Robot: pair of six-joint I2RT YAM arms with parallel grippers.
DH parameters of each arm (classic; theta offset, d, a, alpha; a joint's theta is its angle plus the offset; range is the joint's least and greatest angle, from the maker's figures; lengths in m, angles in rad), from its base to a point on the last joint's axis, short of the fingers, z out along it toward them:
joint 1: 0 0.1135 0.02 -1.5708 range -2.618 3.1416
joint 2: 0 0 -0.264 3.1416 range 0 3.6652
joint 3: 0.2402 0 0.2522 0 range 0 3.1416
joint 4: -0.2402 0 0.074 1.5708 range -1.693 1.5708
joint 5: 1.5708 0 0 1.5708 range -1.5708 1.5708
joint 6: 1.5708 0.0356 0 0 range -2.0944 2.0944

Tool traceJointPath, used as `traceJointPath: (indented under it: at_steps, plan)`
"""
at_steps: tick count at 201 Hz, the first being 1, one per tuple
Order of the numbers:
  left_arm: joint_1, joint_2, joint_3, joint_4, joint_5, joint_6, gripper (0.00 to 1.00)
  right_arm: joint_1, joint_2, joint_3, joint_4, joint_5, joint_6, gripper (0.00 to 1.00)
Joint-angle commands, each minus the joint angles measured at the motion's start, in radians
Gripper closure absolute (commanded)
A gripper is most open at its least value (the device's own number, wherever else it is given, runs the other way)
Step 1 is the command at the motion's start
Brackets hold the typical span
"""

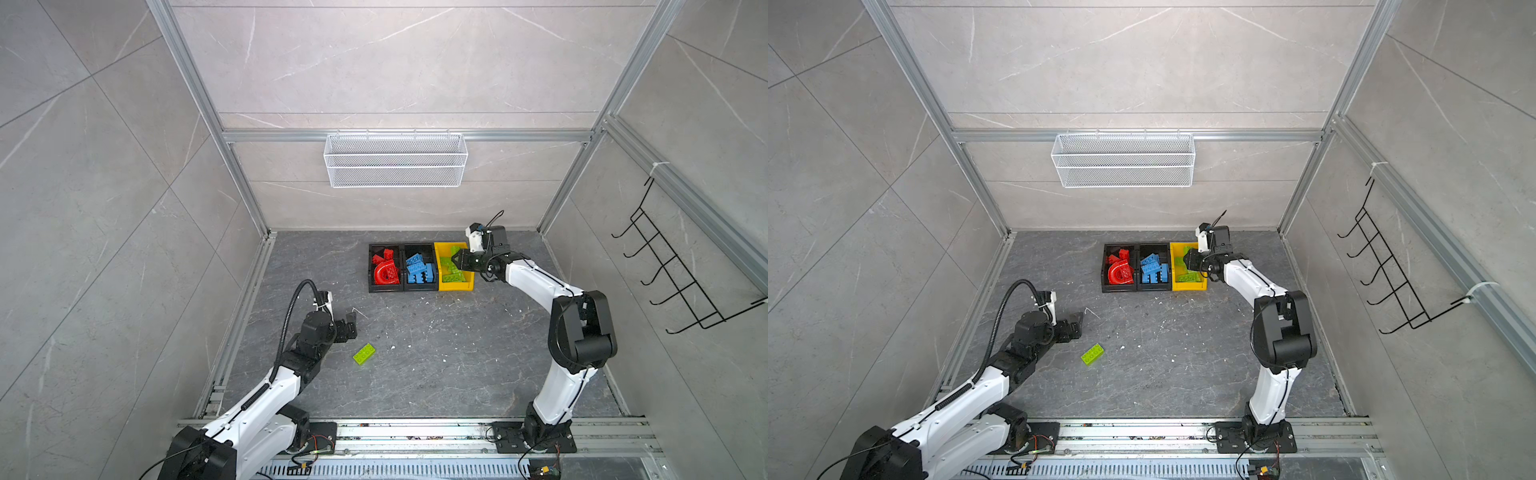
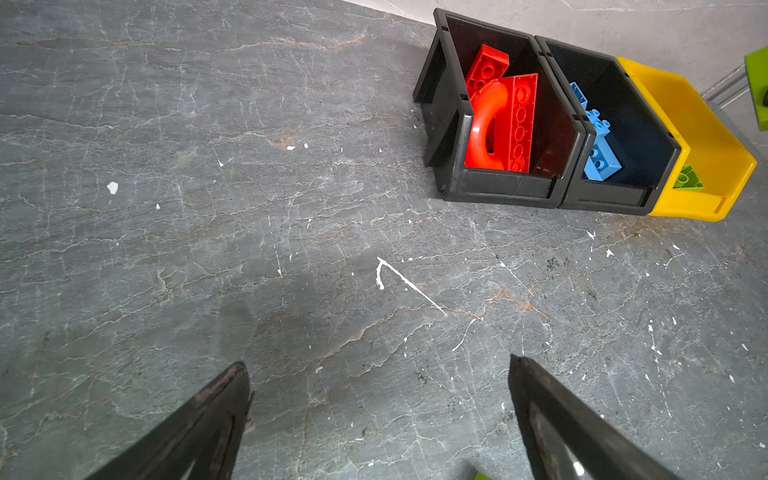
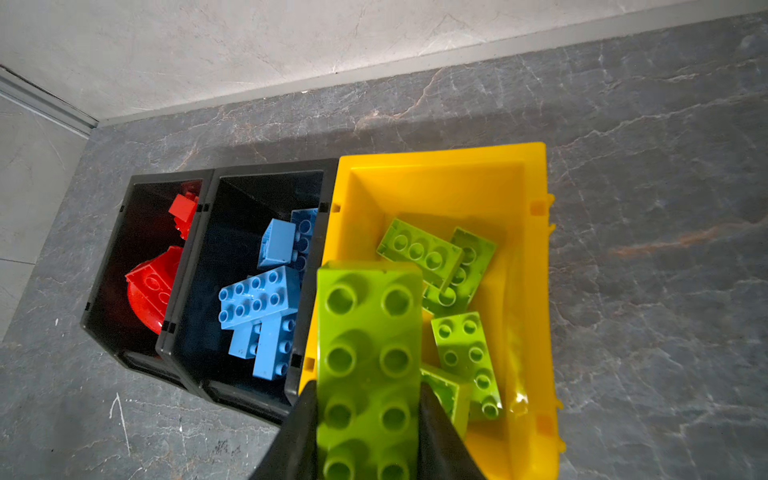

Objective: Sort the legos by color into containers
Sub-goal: 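Lift the lime-green brick and carry it over the yellow bin, then move the left gripper down to the last lime-green brick while the right gripper draws back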

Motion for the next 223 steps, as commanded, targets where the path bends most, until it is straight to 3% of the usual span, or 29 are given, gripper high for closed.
traceJointPath:
  at_steps: [1,38,66,101,119,141,153,191,205,223]
  plan:
    - [0.006,-0.004,0.035,0.013,0.016,0.030,0.01,-0.004,0.031,0.053,-0.030,-0.014,-0.012,0.64]
    - [0.006,-0.010,0.034,0.008,0.015,0.036,0.01,-0.019,0.041,0.103,-0.049,-0.007,-0.005,0.26]
    - [0.006,-0.024,0.030,0.012,0.036,0.047,0.01,-0.023,-0.050,0.019,0.014,-0.007,0.010,0.16]
    - [0.004,-0.030,0.035,0.008,0.056,0.062,0.01,-0.026,-0.335,-0.281,0.156,-0.048,0.061,0.09]
    - [0.004,-0.003,0.034,0.003,0.044,0.059,0.01,-0.027,-0.476,-0.354,0.067,-0.152,0.054,0.07]
    - [-0.003,0.033,0.067,-0.041,0.074,0.065,0.01,-0.026,-0.604,-0.507,0.179,-0.206,0.114,0.05]
    - [-0.022,0.039,0.101,-0.101,0.077,0.040,0.01,-0.025,-0.639,-0.554,0.200,-0.292,0.155,0.05]
    - [-0.214,0.069,0.173,-0.288,0.061,-0.037,0.00,-0.023,-0.685,-0.699,0.419,-0.417,0.287,0.06]
    - [-0.257,0.156,0.215,-0.372,0.060,-0.098,0.00,-0.023,-0.692,-0.676,0.324,-0.375,0.206,0.07]
    - [-0.340,0.244,0.226,-0.405,-0.016,-0.149,0.00,-0.023,-0.740,-0.747,0.407,-0.325,0.222,0.06]
